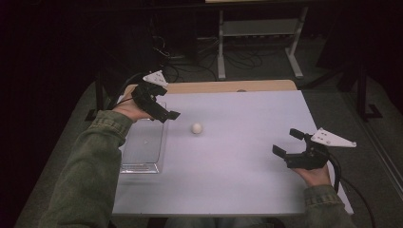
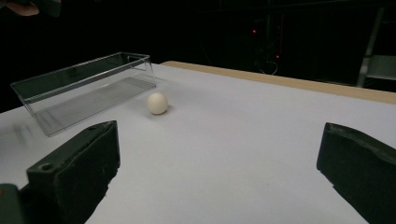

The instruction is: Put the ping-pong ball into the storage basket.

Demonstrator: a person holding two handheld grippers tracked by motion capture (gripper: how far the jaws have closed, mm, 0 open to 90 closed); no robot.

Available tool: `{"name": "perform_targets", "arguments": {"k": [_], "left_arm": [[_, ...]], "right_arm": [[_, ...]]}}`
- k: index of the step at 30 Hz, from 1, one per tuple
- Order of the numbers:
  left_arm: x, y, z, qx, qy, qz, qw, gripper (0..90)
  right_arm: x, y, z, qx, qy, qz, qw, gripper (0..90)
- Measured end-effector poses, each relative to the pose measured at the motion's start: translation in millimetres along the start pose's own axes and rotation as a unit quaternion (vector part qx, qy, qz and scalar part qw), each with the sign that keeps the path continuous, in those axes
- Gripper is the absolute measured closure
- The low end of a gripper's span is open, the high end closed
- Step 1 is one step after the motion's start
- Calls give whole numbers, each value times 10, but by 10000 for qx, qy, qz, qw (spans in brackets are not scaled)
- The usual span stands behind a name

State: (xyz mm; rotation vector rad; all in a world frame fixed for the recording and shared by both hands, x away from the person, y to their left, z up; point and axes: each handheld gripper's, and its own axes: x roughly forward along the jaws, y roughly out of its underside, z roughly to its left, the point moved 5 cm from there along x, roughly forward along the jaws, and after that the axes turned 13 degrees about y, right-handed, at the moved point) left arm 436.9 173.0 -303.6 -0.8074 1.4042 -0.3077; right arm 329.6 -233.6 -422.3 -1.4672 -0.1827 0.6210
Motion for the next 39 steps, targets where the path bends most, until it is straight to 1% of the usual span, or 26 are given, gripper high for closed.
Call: {"name": "perform_targets", "arguments": {"k": [8, 10, 11, 12, 13, 15, 17, 20, 23, 25, 26, 31, 35, 39], "left_arm": [[76, -40, 44, 2, -4, 147, 9999, 0], [107, -59, 61, 3, 3, 232, 9997, 0], [118, -71, 67, 21, 1, 268, 9996, 0], [141, -97, 67, 86, -3, 385, 9992, 0], [153, -113, 67, 134, 2, 415, 9990, 0], [167, -130, 60, 118, 6, 427, 9990, 0], [181, -144, 62, 144, 11, 439, 9989, 0], [229, -193, 81, 167, 34, 577, 9982, 0], [261, -220, 76, 197, 100, 585, 9980, 0], [270, -224, 74, 206, 105, 623, 9978, 0], [287, -231, 81, 232, 107, 695, 9973, 0], [300, -252, 118, 197, 98, 827, 9963, 0], [303, -270, 146, 208, 52, 890, 9958, 0], [306, -277, 165, 209, 71, 943, 9953, 0]], "right_arm": [[0, 1, 0, 1, -22, 1, 10000, 0], [-3, -1, 3, 23, -34, -5, 10000, 0], [-3, -1, 1, 23, -33, -7, 10000, 0], [-3, 0, 0, 23, -32, -5, 10000, 0], [-3, 3, -1, 28, -33, -2, 10000, 0], [-1, 7, -1, 15, -32, 5, 10000, 0], [-1, 7, -1, 15, -32, 5, 10000, 0], [-11, 1, 3, 35, -35, -12, 10000, 0], [-15, 3, 3, 43, -37, -9, 10000, 0], [-15, 4, 2, 45, -38, -10, 10000, 0], [-14, 6, -1, 40, -34, -6, 10000, 0], [-14, 11, 2, 39, -39, 10, 10000, 0], [-18, 12, 1, 47, -42, 12, 10000, 0], [-23, 14, 2, 44, -54, 14, 10000, 0]]}}
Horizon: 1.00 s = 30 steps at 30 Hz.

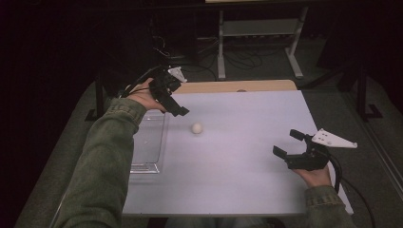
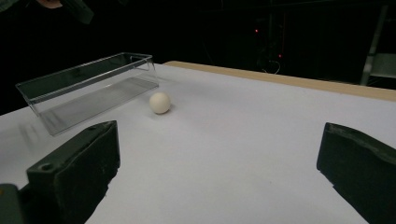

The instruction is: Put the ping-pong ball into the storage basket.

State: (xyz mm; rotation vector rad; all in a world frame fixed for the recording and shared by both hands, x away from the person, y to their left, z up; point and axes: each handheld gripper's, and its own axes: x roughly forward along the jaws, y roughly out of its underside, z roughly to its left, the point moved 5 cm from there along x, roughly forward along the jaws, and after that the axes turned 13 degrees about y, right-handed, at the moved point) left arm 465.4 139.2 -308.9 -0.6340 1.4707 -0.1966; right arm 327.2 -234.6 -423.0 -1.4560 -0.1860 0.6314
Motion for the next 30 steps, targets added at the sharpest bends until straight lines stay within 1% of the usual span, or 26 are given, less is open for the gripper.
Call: {"name": "perform_targets", "arguments": {"k": [1, 3, 4, 5, 7, 9, 10, 12, 17, 21, 24, 25, 30], "left_arm": [[7, -1, 12, -27, -17, 38, 10000, 0], [26, -6, 29, -20, 13, 127, 9999, 0], [26, -6, 29, -20, 13, 127, 9999, 0], [67, -21, 41, 0, 61, 149, 9999, 0], [117, -30, 41, 45, 71, 155, 9998, 0], [145, -34, 38, 51, 104, 179, 9998, 0], [195, -49, 27, 65, 143, 198, 9997, 0], [228, -67, 31, 77, 167, 199, 9996, 0], [282, -73, 51, 66, 208, 274, 9994, 0], [290, -57, 95, -26, 218, 238, 9995, 0], [306, -45, 119, -36, 220, 262, 9994, 0], [322, -37, 138, -67, 213, 282, 9994, 0], [387, -37, 152, -55, 252, 329, 9991, 0]], "right_arm": [[0, 1, -2, -6, 1, 4, 10000, 0], [0, 0, -2, -3, 2, 2, 10000, 0], [0, -1, -1, 3, -1, -4, 10000, 0], [-1, -3, 7, -8, -5, -8, 10000, 0], [1, 0, 18, -30, -23, 7, 10000, 0], [2, 2, 22, -36, -29, 19, 10000, 0], [4, 4, 24, -43, -34, 22, 10000, 0], [-1, 3, 25, -38, -29, 22, 10000, 0], [-20, -3, 25, -25, -32, 4, 10000, 0], [-26, -3, 29, -29, -38, -5, 10000, 0], [-23, 4, 35, -44, -55, 12, 10000, 0], [-22, 7, 44, -59, -61, 22, 10000, 0], [-21, 13, 50, -66, -70, 36, 9999, 0]]}}
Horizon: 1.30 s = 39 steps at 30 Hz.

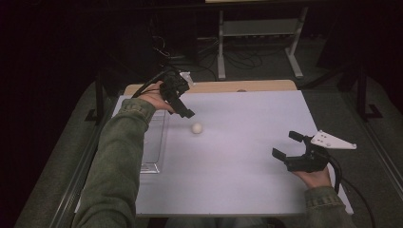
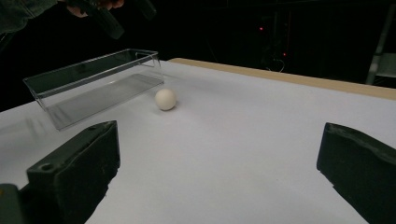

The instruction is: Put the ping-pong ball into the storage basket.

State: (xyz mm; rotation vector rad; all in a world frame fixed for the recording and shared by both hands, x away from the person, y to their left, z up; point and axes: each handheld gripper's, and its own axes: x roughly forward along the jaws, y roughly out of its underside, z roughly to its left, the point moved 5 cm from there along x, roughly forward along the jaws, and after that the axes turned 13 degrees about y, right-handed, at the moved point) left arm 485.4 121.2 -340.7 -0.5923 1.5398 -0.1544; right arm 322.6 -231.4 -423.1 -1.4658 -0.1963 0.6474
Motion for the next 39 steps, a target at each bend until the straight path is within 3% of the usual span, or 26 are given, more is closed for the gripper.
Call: {"name": "perform_targets", "arguments": {"k": [9, 23, 39], "left_arm": [[196, -16, -1, -35, 122, 117, 9999, 0], [326, -13, 19, -61, 185, 281, 9994, 0], [432, 1, 13, 111, 210, 495, 9985, 0]], "right_arm": [[2, -3, 35, -50, -26, -1, 10000, 0], [5, -1, 39, -52, -21, 7, 10000, 0], [-4, -7, 40, -45, -38, -27, 10000, 0]]}}
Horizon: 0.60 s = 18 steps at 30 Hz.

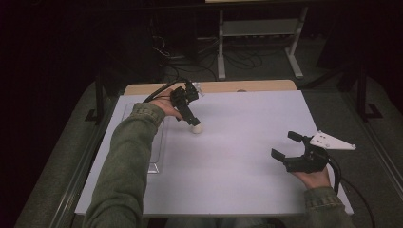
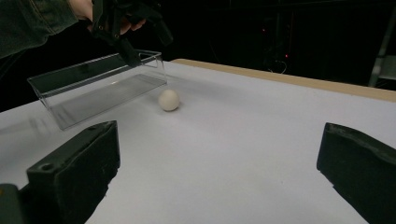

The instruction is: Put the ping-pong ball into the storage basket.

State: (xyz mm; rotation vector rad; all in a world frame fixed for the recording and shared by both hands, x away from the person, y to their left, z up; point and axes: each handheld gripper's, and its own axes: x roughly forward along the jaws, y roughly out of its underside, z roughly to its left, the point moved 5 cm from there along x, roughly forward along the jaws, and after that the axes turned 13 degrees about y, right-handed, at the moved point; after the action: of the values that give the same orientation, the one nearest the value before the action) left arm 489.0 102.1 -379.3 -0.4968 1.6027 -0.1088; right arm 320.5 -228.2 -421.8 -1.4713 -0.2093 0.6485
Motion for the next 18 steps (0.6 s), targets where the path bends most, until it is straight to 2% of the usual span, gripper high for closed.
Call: {"name": "perform_targets", "arguments": {"k": [11, 13, 15, 18], "left_arm": [[31, 18, 20, 99, 95, 20, 9999, 0], [37, 25, 27, 90, 84, 43, 9999, 0], [38, 23, 32, 223, -77, 65, 9997, 0], [34, 32, 30, 265, -18, 67, 9996, 0]], "right_arm": [[7, 6, 6, 3, -9, 26, 10000, 0], [7, 7, 6, -1, -10, 28, 10000, 0], [7, 7, 10, 1, -13, 29, 10000, 0], [6, 11, 16, 1, -32, 38, 10000, 0]]}}
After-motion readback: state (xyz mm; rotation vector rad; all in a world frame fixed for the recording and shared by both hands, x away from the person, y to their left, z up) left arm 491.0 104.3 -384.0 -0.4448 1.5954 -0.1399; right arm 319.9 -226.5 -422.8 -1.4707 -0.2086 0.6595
